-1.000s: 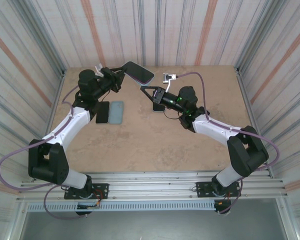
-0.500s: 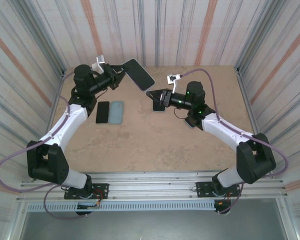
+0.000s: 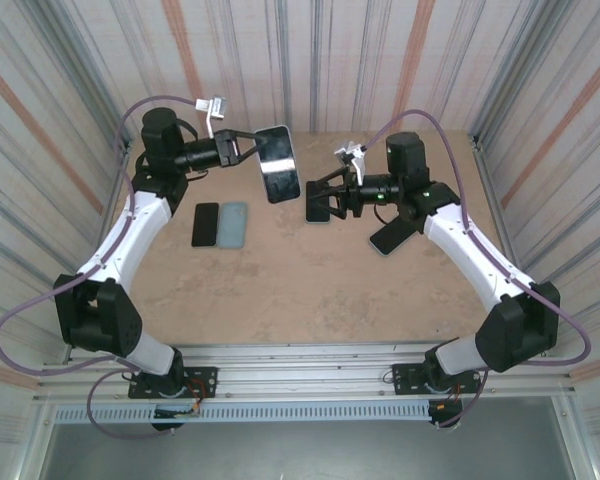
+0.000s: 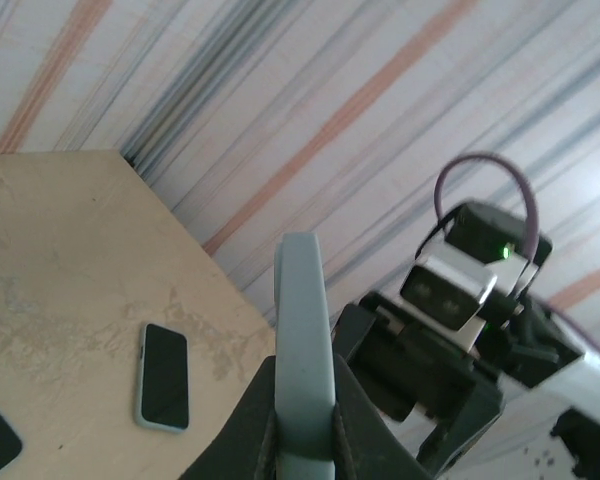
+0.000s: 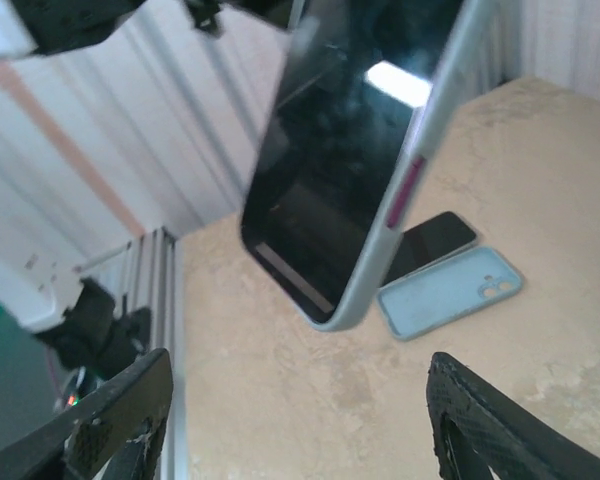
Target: Take the phone out of the phone case
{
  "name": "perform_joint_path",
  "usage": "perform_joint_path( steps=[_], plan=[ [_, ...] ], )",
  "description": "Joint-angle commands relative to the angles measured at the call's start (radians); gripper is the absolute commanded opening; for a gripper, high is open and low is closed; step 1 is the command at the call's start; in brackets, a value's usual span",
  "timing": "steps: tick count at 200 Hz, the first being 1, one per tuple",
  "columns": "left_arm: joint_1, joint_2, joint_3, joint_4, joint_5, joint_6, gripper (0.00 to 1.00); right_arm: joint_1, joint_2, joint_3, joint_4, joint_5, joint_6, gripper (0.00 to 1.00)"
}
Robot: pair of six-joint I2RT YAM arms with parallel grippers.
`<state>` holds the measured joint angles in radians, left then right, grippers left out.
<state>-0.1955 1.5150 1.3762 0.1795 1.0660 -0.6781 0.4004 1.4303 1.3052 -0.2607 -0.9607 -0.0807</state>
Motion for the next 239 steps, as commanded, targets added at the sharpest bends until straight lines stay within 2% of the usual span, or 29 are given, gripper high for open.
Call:
perform_joint_path(
  steps=[1,28,89,152,186,239],
  plan=[
    [0.005,-0.031,0.045,0.002,0.097,0.189,0.06,0.004,0.056,0.084,-0.191,-0.116,-0.224,0.65],
    [-0.004,-0.066,0.007,0.039,0.135,0.290,0.05,0.045,0.102,0.146,-0.272,-0.081,-0.326,0.62],
    [-0.010,-0.075,-0.002,0.076,0.174,0.279,0.05,0.098,0.167,0.173,-0.247,-0.048,-0.359,0.54],
    [-0.028,-0.077,0.000,0.093,0.196,0.248,0.05,0.107,0.178,0.178,-0.204,-0.013,-0.373,0.40],
    [-0.028,-0.081,0.000,0.090,0.195,0.245,0.05,0.110,0.181,0.180,-0.222,-0.019,-0.397,0.27],
    [-0.030,-0.086,0.006,0.072,0.203,0.251,0.05,0.119,0.180,0.183,-0.261,-0.027,-0.444,0.27]
  ],
)
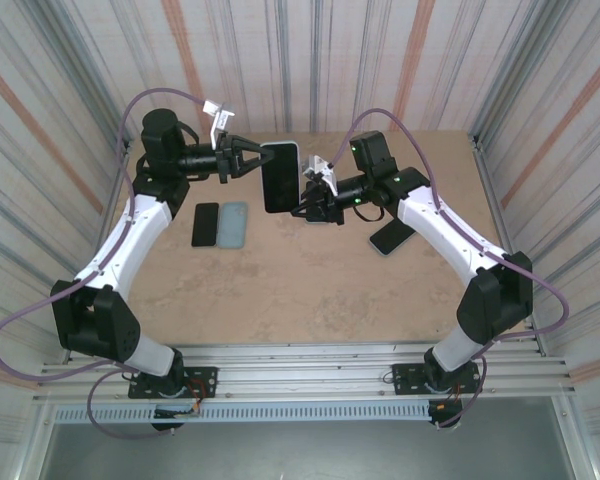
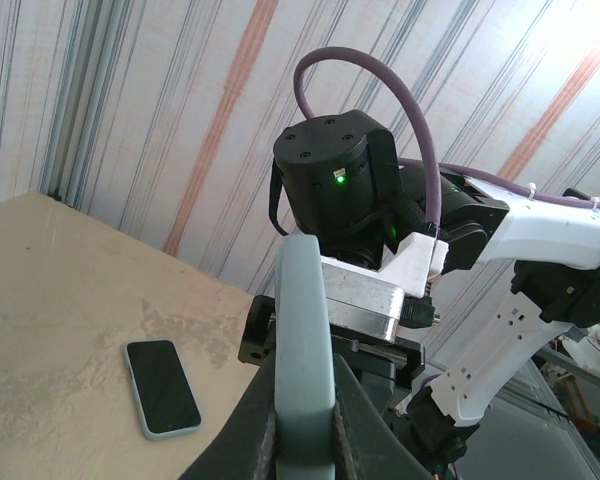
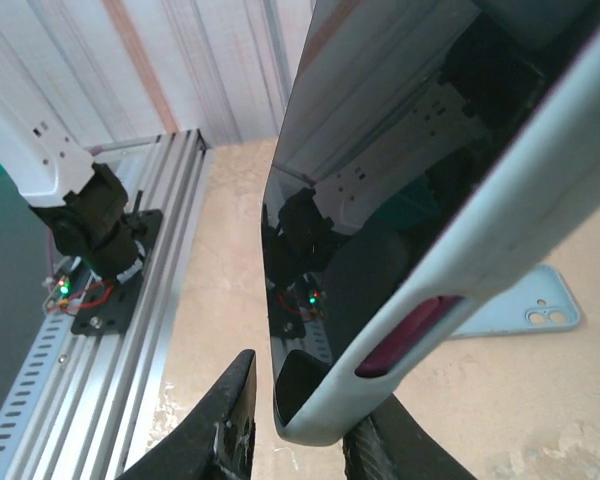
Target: Take the phone out of the phone case
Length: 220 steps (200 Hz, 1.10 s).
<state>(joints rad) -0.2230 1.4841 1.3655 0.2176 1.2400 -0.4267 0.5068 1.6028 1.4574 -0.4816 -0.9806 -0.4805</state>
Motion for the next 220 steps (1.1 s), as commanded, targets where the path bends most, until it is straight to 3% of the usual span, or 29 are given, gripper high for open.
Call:
perform_joint_path(
  steps=[1,53,168,199,220],
  plan=[
    [-0.003,-0.056,0.017,0.033,0.029,0.000,0.05,0.013,0.008,0.031,-0.041,-0.006,-0.044,0.27],
    [-0.003,-0.064,0.009,0.025,0.029,0.001,0.05,0.025,0.002,0.024,-0.050,0.003,-0.062,0.31],
    [-0.018,-0.070,0.003,-0.001,0.052,-0.018,0.04,0.050,-0.024,0.027,-0.048,0.061,-0.122,0.16],
    [-0.037,-0.068,0.013,-0.065,0.096,-0.030,0.04,0.070,-0.041,0.034,-0.062,0.167,-0.213,0.14],
    [-0.045,-0.075,0.011,-0.129,0.104,-0.003,0.03,0.073,-0.065,0.028,0.020,0.183,-0.178,0.12]
  ],
)
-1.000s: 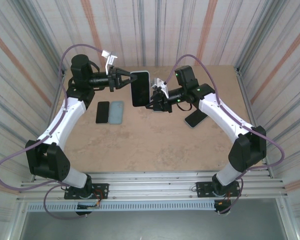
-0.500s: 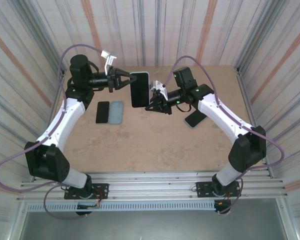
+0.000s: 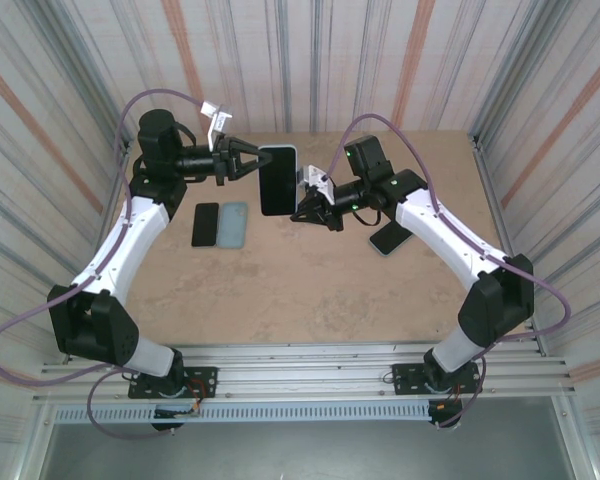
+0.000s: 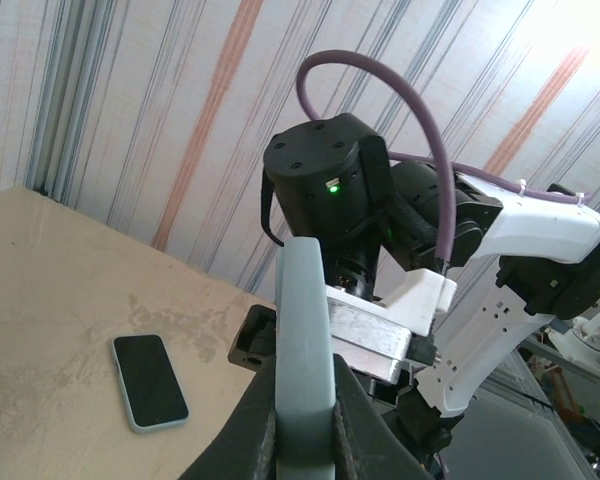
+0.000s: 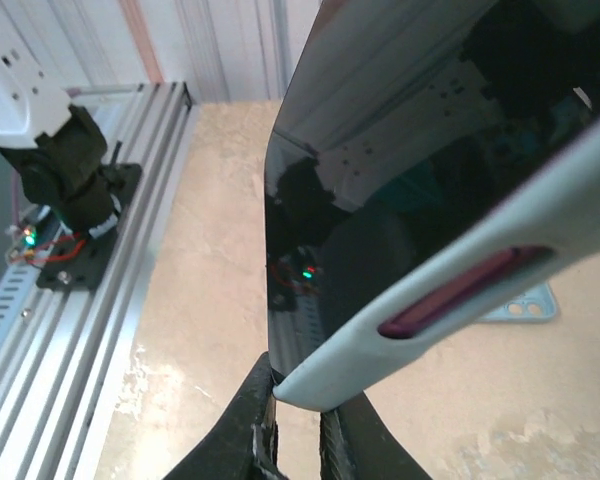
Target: Take the phone out of the phone case
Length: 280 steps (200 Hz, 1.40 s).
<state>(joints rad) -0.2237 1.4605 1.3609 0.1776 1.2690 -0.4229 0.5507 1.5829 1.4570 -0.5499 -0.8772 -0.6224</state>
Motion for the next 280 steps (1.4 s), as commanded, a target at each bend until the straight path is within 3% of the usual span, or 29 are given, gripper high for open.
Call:
perform_joint_path(
  steps=[1,53,100,151,170,223,280],
  plan=[
    [-0.045,-0.052,0.014,-0.090,0.075,-0.007,0.03,0.030,-0.045,0.028,0.092,0.078,-0.033,0.13],
    [-0.055,-0.072,-0.010,-0.079,0.058,-0.015,0.03,0.023,-0.050,0.043,0.233,-0.015,0.118,0.14],
    [-0.072,-0.071,-0.027,-0.028,0.061,-0.108,0.02,0.021,-0.076,-0.008,0.338,0.101,0.150,0.13],
    [-0.079,-0.077,-0.027,0.000,0.055,-0.153,0.02,0.027,-0.101,-0.030,0.399,0.100,0.205,0.17],
    [-0.077,-0.077,-0.016,-0.061,0.023,-0.092,0.00,0.024,-0.121,-0.059,0.466,0.042,0.293,0.22],
    [-0.067,-0.045,-0.011,0.007,-0.067,-0.175,0.00,0.016,-0.161,-0.163,0.622,-0.094,0.531,0.35],
    [-0.060,-0.016,-0.073,0.219,-0.244,-0.487,0.00,0.019,-0.190,-0.343,0.954,-0.125,0.940,0.43]
  ],
)
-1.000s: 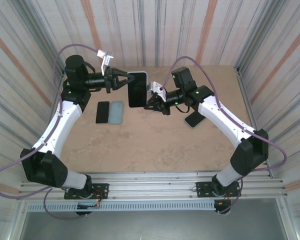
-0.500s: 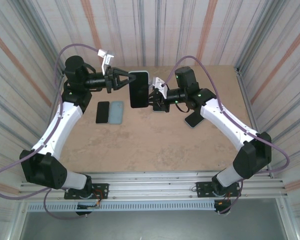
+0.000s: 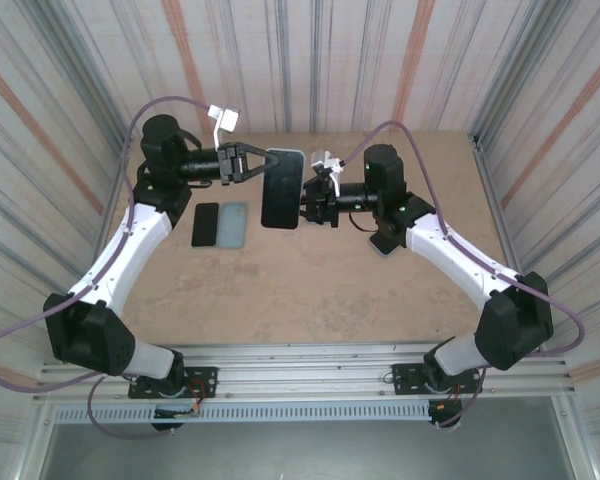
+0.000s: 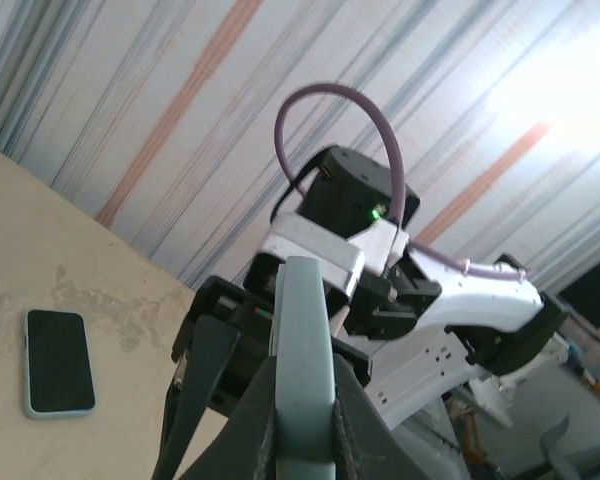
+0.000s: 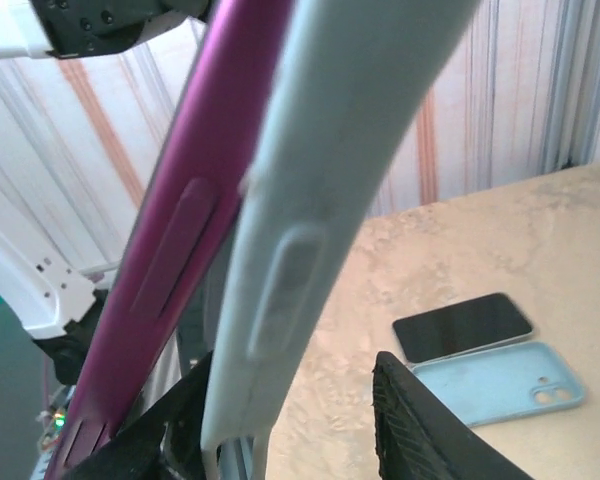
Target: Take the phone out of the phone case
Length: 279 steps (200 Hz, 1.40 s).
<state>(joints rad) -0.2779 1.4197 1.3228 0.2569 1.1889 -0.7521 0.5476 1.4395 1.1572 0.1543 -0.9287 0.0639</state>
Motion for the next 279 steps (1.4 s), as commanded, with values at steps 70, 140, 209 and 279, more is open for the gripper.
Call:
perform_joint_path(
  steps=[70,140,209,279],
  plan=[
    [-0.015,0.013,-0.143,0.159,-0.342,-0.356,0.00,0.032,-0.043,-0.224,0.674,0.133,0.762,0.45],
    [-0.018,0.075,-0.204,0.188,-0.407,-0.500,0.01,0.036,-0.030,-0.274,0.806,0.225,0.946,0.39],
    [-0.017,0.185,-0.134,0.211,-0.395,-0.560,0.09,0.007,0.001,-0.274,0.854,0.257,1.059,0.15],
    [-0.016,0.246,-0.119,0.228,-0.414,-0.613,0.21,-0.026,0.042,-0.270,0.889,0.304,1.211,0.07]
  ],
)
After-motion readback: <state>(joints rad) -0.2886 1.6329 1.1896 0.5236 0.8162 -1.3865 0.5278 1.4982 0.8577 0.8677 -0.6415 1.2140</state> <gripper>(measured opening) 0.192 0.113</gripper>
